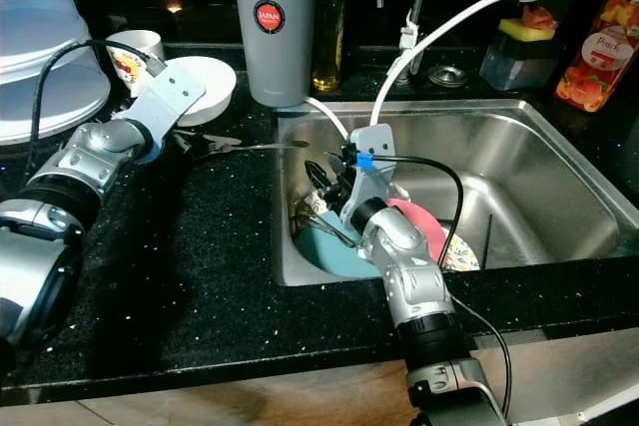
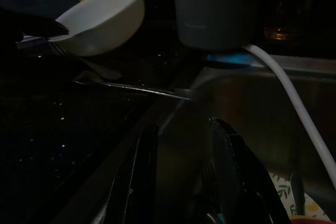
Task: Kitchen organization
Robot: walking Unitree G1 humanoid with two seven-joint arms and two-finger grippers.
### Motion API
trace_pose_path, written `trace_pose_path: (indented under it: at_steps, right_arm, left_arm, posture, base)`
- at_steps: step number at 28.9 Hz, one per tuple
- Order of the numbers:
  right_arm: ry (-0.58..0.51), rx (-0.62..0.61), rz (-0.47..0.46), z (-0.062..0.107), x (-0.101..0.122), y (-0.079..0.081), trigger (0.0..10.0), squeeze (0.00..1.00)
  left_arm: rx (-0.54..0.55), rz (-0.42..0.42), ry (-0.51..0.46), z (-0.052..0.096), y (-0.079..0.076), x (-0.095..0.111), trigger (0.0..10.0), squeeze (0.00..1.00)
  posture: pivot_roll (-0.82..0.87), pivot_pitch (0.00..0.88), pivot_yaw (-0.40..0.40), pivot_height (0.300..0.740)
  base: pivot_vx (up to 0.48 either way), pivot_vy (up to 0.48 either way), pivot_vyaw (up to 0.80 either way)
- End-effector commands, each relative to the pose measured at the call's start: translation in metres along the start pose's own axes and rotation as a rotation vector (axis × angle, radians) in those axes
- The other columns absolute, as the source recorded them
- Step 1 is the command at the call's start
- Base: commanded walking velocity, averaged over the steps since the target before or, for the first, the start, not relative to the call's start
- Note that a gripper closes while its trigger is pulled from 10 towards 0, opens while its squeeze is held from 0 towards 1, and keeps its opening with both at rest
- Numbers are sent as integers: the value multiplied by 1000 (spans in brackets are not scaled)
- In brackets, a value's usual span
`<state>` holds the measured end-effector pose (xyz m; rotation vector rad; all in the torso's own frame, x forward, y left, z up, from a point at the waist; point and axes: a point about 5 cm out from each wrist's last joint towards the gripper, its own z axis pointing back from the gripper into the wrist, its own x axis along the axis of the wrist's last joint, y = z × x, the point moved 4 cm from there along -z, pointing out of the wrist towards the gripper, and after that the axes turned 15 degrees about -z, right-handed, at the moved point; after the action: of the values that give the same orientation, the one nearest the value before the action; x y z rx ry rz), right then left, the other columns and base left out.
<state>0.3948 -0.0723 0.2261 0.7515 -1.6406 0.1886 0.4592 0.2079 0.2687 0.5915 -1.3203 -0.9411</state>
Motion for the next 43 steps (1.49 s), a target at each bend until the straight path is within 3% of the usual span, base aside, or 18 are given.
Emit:
trace_pose_path:
  at_steps: [1,11,20,28,33,36,39,43]
  right_arm:
    - [2,-4,-20,1,-1,-1,10000,0]
    - [-6,-17,-35,0,1,-4,10000,0]
    - [-18,-33,-49,-1,3,-7,10000,0]
    - [-25,-33,-54,-4,6,-7,10000,0]
    - [-16,-28,-55,-5,7,-8,10000,0]
    - [-16,-28,-56,-5,7,-8,10000,0]
    - [-20,-29,-65,-5,9,-11,10000,0]
    - [-24,-32,-73,-5,11,-12,10000,0]
  left_arm:
    - [-20,-8,32,3,1,-10,0,0]
    - [-8,-68,8,3,5,-6,0,0]
    - [27,-111,-103,3,14,24,0,0]
    - [-120,-136,-118,1,-5,23,0,0]
    - [-321,-185,-64,5,-25,9,0,0]
    - [-352,-185,-61,6,-27,7,0,0]
    - [-546,-210,-38,16,-32,7,0,0]
    - [-603,-223,-29,21,-29,10,0,0]
  posture:
    - [58,172,-13,740]
    - [59,171,-12,740]
    - [67,157,-14,740]
    - [71,151,-16,740]
    - [69,143,-16,740]
    - [69,143,-16,740]
    - [68,140,-14,740]
    - [67,138,-14,740]
  base:
    - [0,0,0]
    - [0,0,0]
    - [0,0,0]
    - [0,0,0]
    - [0,0,0]
    - [0,0,0]
    - [0,0,0]
    - [0,0,0]
